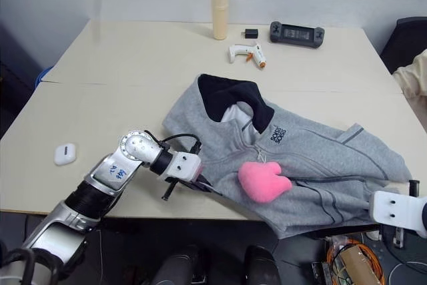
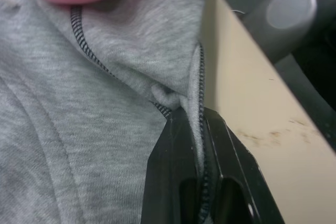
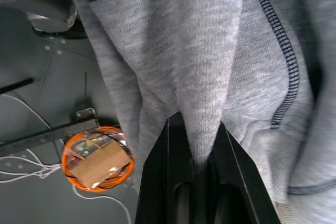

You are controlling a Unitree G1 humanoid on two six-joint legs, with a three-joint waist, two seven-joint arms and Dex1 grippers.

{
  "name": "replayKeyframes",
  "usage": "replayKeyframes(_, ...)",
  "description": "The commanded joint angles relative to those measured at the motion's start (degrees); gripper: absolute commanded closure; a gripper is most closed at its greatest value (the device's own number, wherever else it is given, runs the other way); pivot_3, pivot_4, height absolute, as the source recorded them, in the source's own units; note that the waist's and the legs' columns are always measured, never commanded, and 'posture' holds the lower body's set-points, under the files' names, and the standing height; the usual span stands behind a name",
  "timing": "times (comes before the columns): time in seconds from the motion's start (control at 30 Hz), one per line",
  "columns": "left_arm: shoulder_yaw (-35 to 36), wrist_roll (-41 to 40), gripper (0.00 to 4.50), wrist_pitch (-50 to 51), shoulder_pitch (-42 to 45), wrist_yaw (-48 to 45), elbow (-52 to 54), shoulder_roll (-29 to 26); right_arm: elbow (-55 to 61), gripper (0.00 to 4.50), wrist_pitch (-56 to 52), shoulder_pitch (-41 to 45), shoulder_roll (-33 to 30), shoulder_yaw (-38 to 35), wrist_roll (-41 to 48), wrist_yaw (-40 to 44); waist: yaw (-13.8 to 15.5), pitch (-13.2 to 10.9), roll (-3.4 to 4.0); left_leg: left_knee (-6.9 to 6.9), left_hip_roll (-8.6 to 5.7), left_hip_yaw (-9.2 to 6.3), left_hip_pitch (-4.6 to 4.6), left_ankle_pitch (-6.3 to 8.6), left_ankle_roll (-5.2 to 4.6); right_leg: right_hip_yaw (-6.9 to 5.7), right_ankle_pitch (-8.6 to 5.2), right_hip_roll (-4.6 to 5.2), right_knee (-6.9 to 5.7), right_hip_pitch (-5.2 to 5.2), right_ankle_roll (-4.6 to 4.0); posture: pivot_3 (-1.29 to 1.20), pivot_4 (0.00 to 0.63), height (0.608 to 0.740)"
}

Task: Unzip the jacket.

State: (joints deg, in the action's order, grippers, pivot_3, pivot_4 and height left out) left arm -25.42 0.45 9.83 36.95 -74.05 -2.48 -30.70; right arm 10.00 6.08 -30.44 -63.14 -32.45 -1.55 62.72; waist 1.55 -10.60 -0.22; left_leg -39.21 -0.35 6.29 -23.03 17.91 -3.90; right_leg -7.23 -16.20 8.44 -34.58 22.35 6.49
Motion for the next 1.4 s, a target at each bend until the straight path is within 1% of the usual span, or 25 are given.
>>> replayKeyframes(0.03,0.71,1.3,4.5,3.7,0.31,3.66,1.34,0.89,4.07,4.47,-6.59,-0.61,2.18,-2.95,1.19,-0.32,0.03,0.0,0.01,0.0,0.0,-0.01,0.0,0.0,0.0,-0.01,0.0,0.0,-0.01,0.0,0.0,0.0,0.15,0.74)
replayKeyframes(0.13,1.36,-0.08,3.75,6.87,0.43,3.92,2.5,0.91,7.42,3.64,-10.44,-1.36,3.21,-4.46,1.92,0.7,0.04,0.0,0.01,0.0,0.0,-0.02,0.0,0.0,0.0,-0.02,0.0,0.0,-0.01,0.0,-0.01,0.0,0.15,0.74)
replayKeyframes(0.17,1.72,-1.01,3.42,8.07,0.41,3.48,3.27,0.64,8.74,3.3,-11.34,-1.83,3.54,-5.21,2.18,1.19,0.06,0.01,0.02,0.0,0.0,-0.02,-0.01,0.0,-0.01,-0.02,0.0,0.0,-0.02,0.0,-0.01,0.0,0.15,0.74)
replayKeyframes(0.2,2.53,-2.49,3.17,9.32,0.25,2.42,4.53,-0.2,10.71,3.02,-12.38,-2.18,4.11,-6.31,2.49,1.36,0.05,0.01,0.02,0.0,0.0,-0.03,-0.01,-0.01,-0.01,-0.02,-0.01,0.0,-0.03,0.01,-0.02,0.0,0.15,0.74)
replayKeyframes(0.23,2.98,-3.47,2.82,10.29,0.17,1.79,5.5,-0.71,11.9,2.63,-12.93,-2.4,4.52,-7.12,2.63,1.44,0.01,0.01,0.02,0.0,0.0,-0.03,-0.02,0.0,-0.01,-0.02,-0.01,0.0,-0.04,0.02,-0.02,0.0,0.15,0.74)
replayKeyframes(0.3,4.58,-6.1,2.25,12.83,0.05,-0.02,7.67,-2.66,15.64,1.95,-15.61,-2.73,5.55,-9.61,3.69,1.97,-0.02,0.01,0.02,0.0,0.01,-0.04,-0.03,-0.01,0.0,-0.03,-0.02,-0.02,-0.07,0.03,-0.03,0.0,0.15,0.74)
replayKeyframes(0.37,6.65,-8.77,1.69,14.02,0.1,-1.9,9.21,-4.91,20.41,1.35,-19.17,-2.6,6.59,-11.56,5.43,2.61,-0.06,0.03,0.06,0.0,0.02,-0.05,-0.03,-0.01,0.02,-0.03,-0.03,-0.02,-0.11,0.03,-0.06,0.0,0.15,0.74)
replayKeyframes(0.43,8.84,-11.95,1.05,15.26,0.63,-3.69,10.2,-6.44,24.71,0.68,-23.19,-0.97,7.35,-11.65,7.47,1.81,-0.13,0.03,0.06,0.0,0.03,-0.05,-0.03,-0.02,0.04,-0.03,-0.04,-0.03,-0.13,0.03,-0.07,0.0,0.15,0.74)
replayKeyframes(0.47,10.02,-13.81,0.73,16.7,1.39,-4.61,9.96,-6.98,27.56,0.3,-26.85,0.82,7.68,-10.7,10.03,0.83,-0.11,0.03,0.06,0.0,0.04,-0.07,-0.03,-0.02,0.06,-0.04,-0.05,-0.04,-0.15,0.03,-0.08,0.0,0.15,0.74)
replayKeyframes(0.5,11.05,-15.1,0.31,17.21,2.31,-5.52,9.12,-7.51,30.74,0.0,-30.59,2.79,8.08,-9.29,13.39,-0.21,-0.11,0.03,0.06,0.0,0.04,-0.07,-0.02,-0.02,0.06,-0.04,-0.05,-0.04,-0.15,0.03,-0.09,0.0,0.15,0.74)
replayKeyframes(0.53,11.69,-15.68,0.14,17.14,3.17,-6.19,8.0,-8.0,33.81,0.0,-34.77,4.89,8.79,-7.64,17.21,-1.63,-0.11,0.03,0.06,0.0,0.04,-0.08,-0.03,-0.02,0.06,-0.04,-0.05,-0.02,-0.16,0.03,-0.09,0.0,0.15,0.74)
replayKeyframes(0.6,12.08,-15.64,0.14,15.89,4.25,-6.68,6.23,-8.6,38.36,0.0,-41.1,8.74,10.41,-4.45,23.33,-4.87,-0.07,0.02,0.05,-0.01,0.04,-0.12,-0.02,-0.03,0.07,-0.04,-0.06,-0.01,-0.13,0.03,-0.1,0.0,0.15,0.74)
replayKeyframes(0.63,12.03,-15.16,0.14,14.48,4.7,-6.76,5.05,-8.8,40.87,0.0,-44.29,11.64,12.03,-1.28,26.43,-7.9,-0.02,0.03,0.06,-0.01,0.04,-0.16,-0.03,-0.04,0.08,-0.07,-0.06,-0.01,-0.12,0.04,-0.12,0.0,0.15,0.74)
replayKeyframes(0.67,11.99,-14.79,0.14,13.25,5.14,-6.86,3.99,-8.87,42.77,0.0,-46.1,14.62,13.35,2.97,27.35,-10.92,-0.07,0.03,0.05,-0.01,0.04,-0.21,-0.03,-0.03,0.1,-0.1,-0.09,0.0,-0.12,0.03,-0.15,0.0,0.15,0.74)
replayKeyframes(0.7,12.06,-14.67,0.14,12.4,5.66,-6.72,3.18,-8.63,43.85,0.0,-46.73,17.13,13.94,7.78,26.24,-13.46,-0.14,0.03,0.05,-0.01,0.04,-0.28,-0.04,-0.03,0.16,-0.14,-0.11,0.0,-0.11,0.02,-0.2,0.0,0.15,0.74)
replayKeyframes(0.77,12.08,-14.98,0.14,12.07,6.47,-6.46,2.35,-8.07,44.27,0.0,-46.93,19.77,13.56,13.81,23.26,-16.12,-0.04,-0.01,0.13,-0.01,0.01,-0.27,-0.1,-0.03,0.18,-0.15,-0.12,0.03,-0.15,0.1,-0.22,0.0,0.15,0.74)
replayKeyframes(0.83,11.91,-15.89,0.14,12.36,7.28,-6.67,2.49,-7.23,42.0,0.0,-40.09,19.62,10.43,21.58,15.32,-16.02,0.03,-0.01,0.13,-0.01,-0.01,-0.26,-0.13,-0.03,0.17,-0.18,-0.13,0.01,-0.18,0.1,-0.23,0.0,0.15,0.74)
replayKeyframes(0.9,11.5,-15.86,0.14,11.78,7.99,-6.88,2.28,-6.55,39.03,0.0,-34.43,20.65,9.04,27.81,9.21,-16.97,0.0,-0.01,0.11,-0.01,-0.07,-0.22,-0.2,-0.06,0.12,-0.24,-0.12,-0.1,-0.34,0.1,-0.22,0.0,0.15,0.74)
replayKeyframes(0.93,11.24,-15.36,0.14,11.03,8.45,-6.76,1.77,-6.14,37.31,0.0,-33.36,22.15,9.73,30.23,7.61,-18.21,-0.05,0.01,0.07,-0.01,-0.1,-0.2,-0.21,-0.08,0.08,-0.25,-0.12,-0.32,-0.35,0.1,-0.2,0.0,0.15,0.74)
replayKeyframes(1.03,10.9,-14.52,0.14,10.16,9.79,-6.43,0.33,-5.21,33.34,0.0,-31.13,25.59,12.1,33.96,4.58,-20.85,-0.18,0.02,0.04,-0.02,-0.1,0.0,-0.16,-0.17,0.03,-0.34,-0.07,-0.44,-0.4,0.15,-0.11,0.0,0.15,0.74)
replayKeyframes(1.13,10.91,-14.5,0.11,9.98,10.78,-6.24,-0.5,-4.7,31.97,0.59,-30.6,27.25,14.08,34.15,5.24,-21.27,-0.19,0.02,0.04,-0.02,-0.03,0.03,-0.1,-0.21,0.09,-0.33,-0.07,-0.5,-0.46,0.15,-0.11,0.0,0.15,0.74)
replayKeyframes(1.4,10.68,-13.37,0.11,6.42,13.67,-5.99,-4.76,-2.39,34.46,3.29,-34.04,25.86,15.71,30.37,10.62,-19.98,0.0,0.02,0.04,-0.02,0.05,0.01,-0.11,-0.21,0.1,-0.31,-0.07,-0.62,-0.44,0.14,-0.11,0.0,0.15,0.74)
